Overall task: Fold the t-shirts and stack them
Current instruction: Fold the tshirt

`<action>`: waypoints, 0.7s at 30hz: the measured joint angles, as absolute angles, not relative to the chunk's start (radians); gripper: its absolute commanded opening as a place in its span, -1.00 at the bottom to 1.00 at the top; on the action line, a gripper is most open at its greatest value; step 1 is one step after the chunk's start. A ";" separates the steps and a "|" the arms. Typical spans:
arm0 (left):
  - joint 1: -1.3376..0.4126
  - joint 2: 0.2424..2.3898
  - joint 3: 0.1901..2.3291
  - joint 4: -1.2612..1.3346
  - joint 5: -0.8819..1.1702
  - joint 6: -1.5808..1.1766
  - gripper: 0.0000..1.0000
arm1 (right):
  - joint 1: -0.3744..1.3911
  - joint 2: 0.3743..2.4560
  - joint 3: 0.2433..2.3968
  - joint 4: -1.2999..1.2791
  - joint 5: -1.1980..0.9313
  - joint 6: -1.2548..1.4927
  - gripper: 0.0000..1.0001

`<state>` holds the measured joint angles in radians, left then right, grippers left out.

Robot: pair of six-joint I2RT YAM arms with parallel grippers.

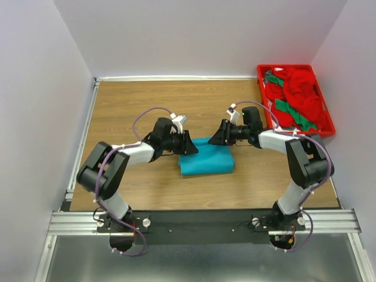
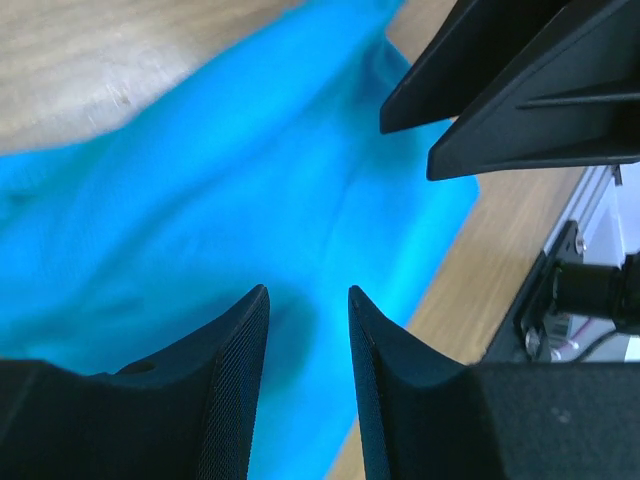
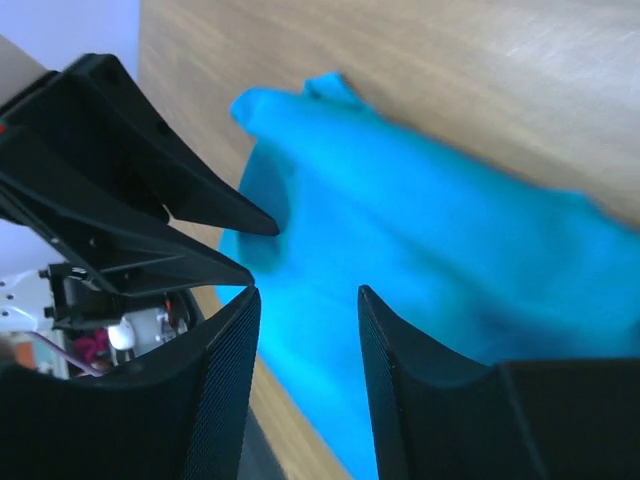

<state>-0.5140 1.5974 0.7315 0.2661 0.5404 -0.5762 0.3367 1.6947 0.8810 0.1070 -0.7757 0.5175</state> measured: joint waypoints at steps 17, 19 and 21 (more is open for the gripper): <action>-0.418 1.802 0.841 0.410 0.637 -0.641 -0.02 | 0.183 1.879 0.869 0.388 -0.889 0.689 -0.24; -0.422 1.736 0.829 0.410 0.642 -0.654 0.00 | 0.182 1.805 0.851 0.396 -0.902 0.707 -0.24; -0.432 1.634 0.801 0.409 0.641 -0.666 0.01 | 0.189 1.700 0.818 0.413 -0.921 0.727 -0.23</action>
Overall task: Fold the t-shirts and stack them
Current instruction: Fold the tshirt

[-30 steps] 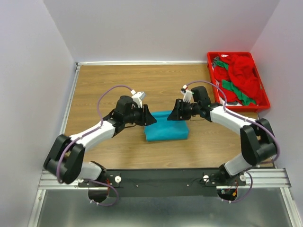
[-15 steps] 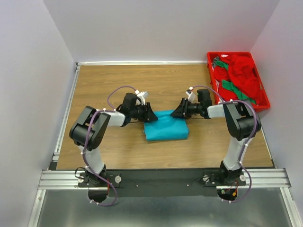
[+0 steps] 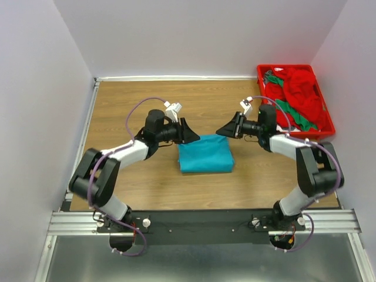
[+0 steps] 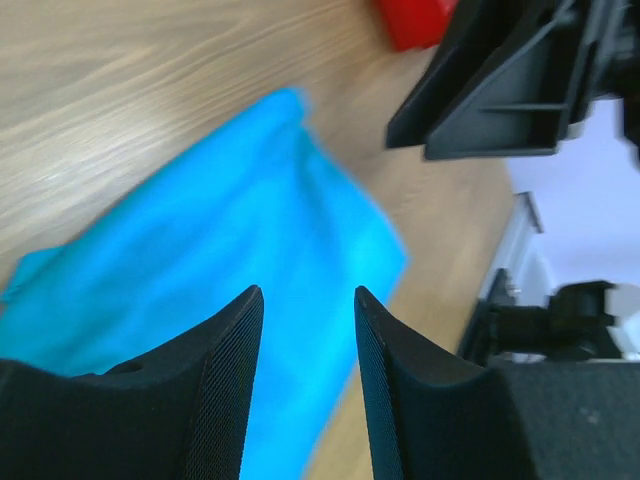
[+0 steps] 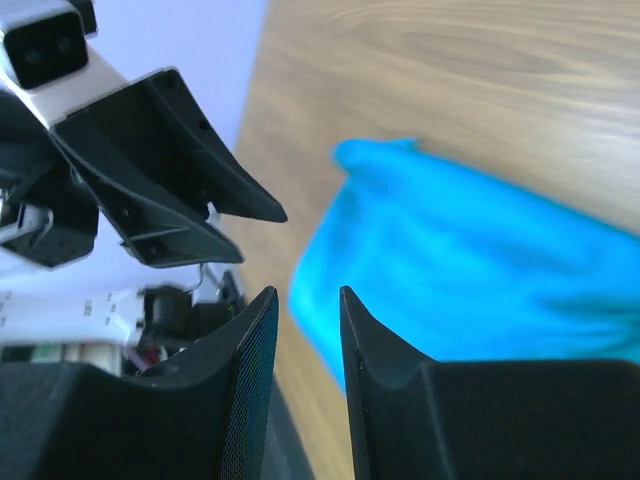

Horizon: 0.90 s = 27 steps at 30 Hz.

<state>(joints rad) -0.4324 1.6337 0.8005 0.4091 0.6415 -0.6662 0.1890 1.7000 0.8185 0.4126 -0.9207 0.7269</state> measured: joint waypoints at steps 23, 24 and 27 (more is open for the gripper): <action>-0.490 1.560 0.398 0.507 0.638 -0.866 -0.13 | 0.118 1.720 0.396 0.548 -1.019 0.805 -0.23; -0.490 1.536 0.387 0.503 0.638 -0.869 -0.13 | 0.116 1.674 0.393 0.537 -1.018 0.809 -0.22; -0.490 1.436 0.383 0.470 0.636 -0.878 -0.12 | 0.117 1.566 0.421 0.488 -1.013 0.810 -0.18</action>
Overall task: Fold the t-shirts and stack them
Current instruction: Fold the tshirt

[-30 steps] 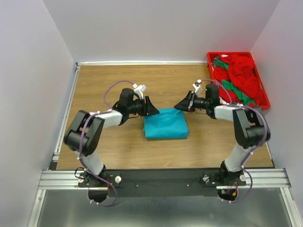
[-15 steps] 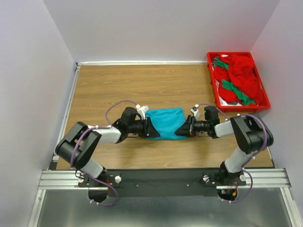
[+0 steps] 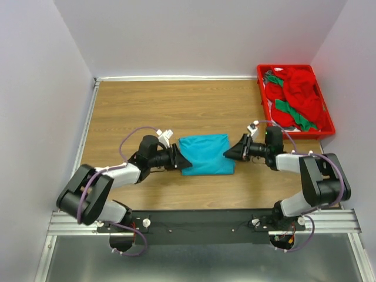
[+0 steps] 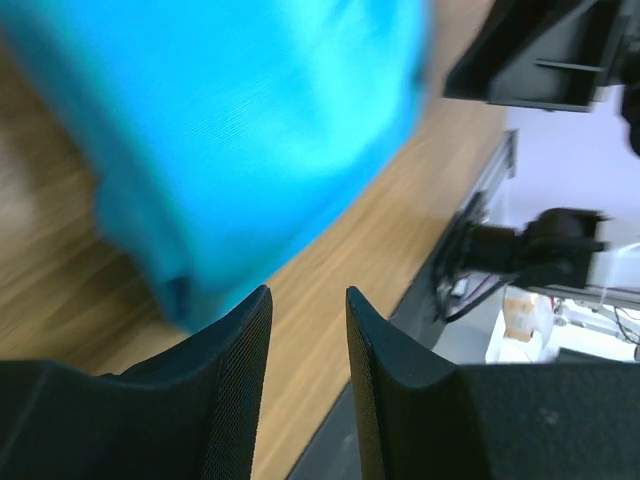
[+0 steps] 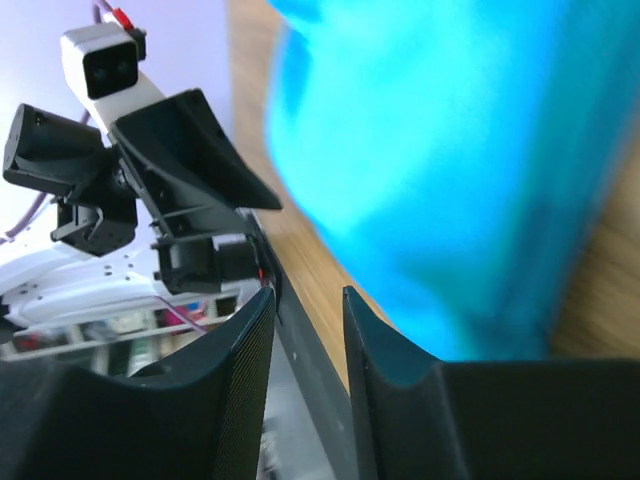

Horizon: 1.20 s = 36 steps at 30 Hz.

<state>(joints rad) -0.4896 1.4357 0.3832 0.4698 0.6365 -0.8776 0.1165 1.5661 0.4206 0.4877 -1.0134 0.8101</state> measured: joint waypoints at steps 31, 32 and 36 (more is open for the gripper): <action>-0.283 1.859 0.770 0.519 0.584 -0.839 -0.07 | 0.147 1.908 0.769 0.529 -0.626 0.787 -0.33; -0.277 1.835 0.755 0.511 0.576 -0.838 -0.03 | 0.147 1.886 0.764 0.513 -0.609 0.777 -0.31; -0.268 1.682 0.733 0.414 0.535 -0.807 0.20 | 0.147 1.748 0.770 0.378 -0.560 0.707 -0.08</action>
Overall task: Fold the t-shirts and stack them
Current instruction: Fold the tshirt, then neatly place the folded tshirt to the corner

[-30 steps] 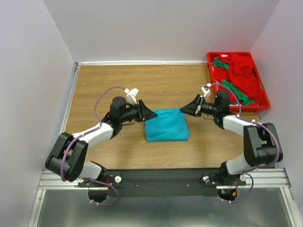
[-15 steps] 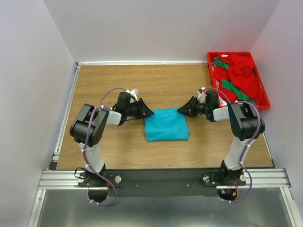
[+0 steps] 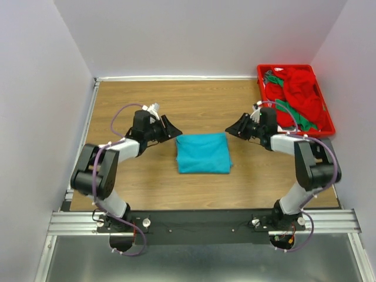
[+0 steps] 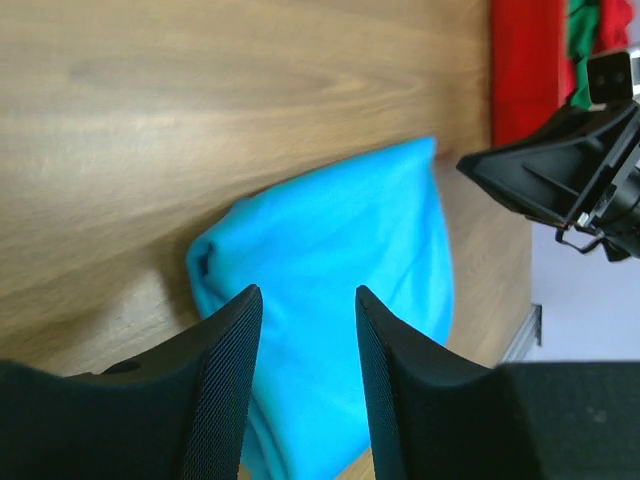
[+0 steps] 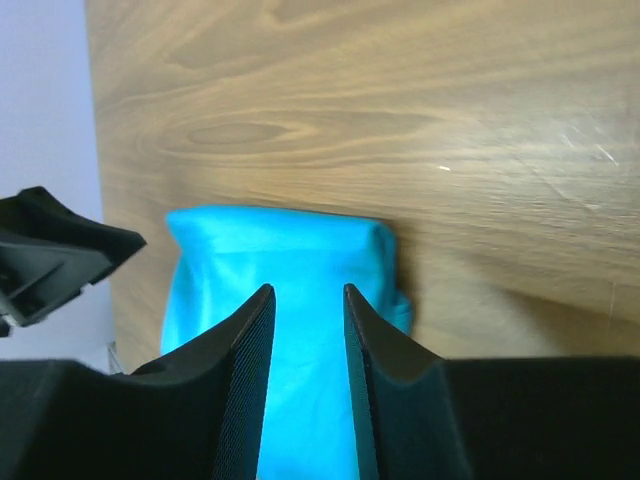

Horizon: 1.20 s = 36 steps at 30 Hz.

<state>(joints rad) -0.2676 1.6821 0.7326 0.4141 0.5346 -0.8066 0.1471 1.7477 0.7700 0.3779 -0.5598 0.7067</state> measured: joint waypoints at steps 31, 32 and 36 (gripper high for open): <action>-0.518 1.495 0.667 -0.052 0.252 -0.665 -0.01 | 0.223 1.179 0.637 -0.258 -0.423 0.500 0.56; -0.518 1.502 0.670 -0.047 0.250 -0.670 -0.12 | 0.223 1.177 0.636 -0.259 -0.424 0.498 0.56; -0.518 1.521 0.678 -0.039 0.243 -0.676 -0.57 | 0.223 1.171 0.633 -0.264 -0.427 0.495 0.56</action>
